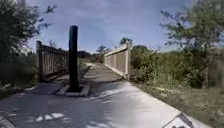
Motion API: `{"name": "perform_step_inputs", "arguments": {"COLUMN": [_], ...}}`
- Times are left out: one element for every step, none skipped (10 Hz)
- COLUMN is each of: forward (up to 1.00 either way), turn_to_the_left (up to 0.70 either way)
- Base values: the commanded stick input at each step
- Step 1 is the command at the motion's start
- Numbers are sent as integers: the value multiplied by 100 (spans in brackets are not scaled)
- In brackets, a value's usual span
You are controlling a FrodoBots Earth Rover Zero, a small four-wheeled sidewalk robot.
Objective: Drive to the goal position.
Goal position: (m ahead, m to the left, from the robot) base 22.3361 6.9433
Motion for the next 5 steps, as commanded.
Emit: {"name": "perform_step_inputs", "arguments": {"forward": [85, 85, 85, 85, 85], "turn_to_the_left": [34, 34, 34, 34, 34]}}
